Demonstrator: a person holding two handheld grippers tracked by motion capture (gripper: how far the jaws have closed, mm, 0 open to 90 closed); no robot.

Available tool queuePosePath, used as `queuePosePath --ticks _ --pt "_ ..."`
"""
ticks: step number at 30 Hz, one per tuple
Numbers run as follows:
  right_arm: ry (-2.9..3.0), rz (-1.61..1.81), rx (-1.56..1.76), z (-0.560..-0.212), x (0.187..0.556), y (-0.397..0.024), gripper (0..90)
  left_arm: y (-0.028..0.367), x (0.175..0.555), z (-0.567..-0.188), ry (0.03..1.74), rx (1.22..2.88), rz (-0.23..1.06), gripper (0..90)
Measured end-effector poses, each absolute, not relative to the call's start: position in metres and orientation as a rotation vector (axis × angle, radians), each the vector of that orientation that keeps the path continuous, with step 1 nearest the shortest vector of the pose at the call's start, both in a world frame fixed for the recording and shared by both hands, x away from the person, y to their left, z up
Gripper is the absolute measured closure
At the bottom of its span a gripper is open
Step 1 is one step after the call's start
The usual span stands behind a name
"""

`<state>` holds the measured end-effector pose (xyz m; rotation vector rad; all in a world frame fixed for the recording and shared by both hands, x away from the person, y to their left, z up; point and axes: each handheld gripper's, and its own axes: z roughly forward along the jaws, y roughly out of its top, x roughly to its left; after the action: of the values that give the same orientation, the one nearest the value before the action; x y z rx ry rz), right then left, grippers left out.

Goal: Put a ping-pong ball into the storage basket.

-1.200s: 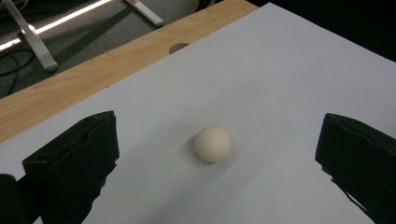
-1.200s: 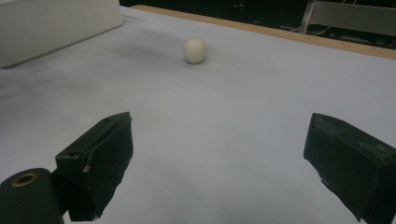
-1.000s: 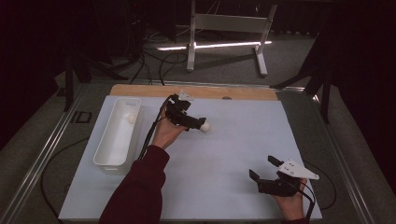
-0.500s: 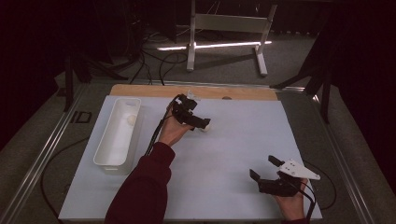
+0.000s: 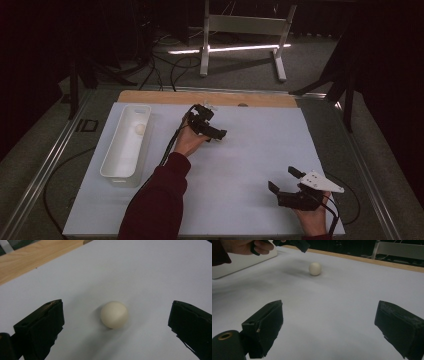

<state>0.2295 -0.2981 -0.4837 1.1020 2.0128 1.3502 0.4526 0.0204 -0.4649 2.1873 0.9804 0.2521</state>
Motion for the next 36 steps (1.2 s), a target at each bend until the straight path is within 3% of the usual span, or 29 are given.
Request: queuePosePath --ticks 28,36 --pt "2.006 1.362 1.112 -0.484 0.230 -0.299 7.7 0.005 0.467 -0.501 1.042 2.220 0.214 2.1" --pt "2.005 1.363 1.112 -0.483 0.230 -0.300 7.7 -0.002 0.466 -0.509 1.054 2.234 0.236 7.8"
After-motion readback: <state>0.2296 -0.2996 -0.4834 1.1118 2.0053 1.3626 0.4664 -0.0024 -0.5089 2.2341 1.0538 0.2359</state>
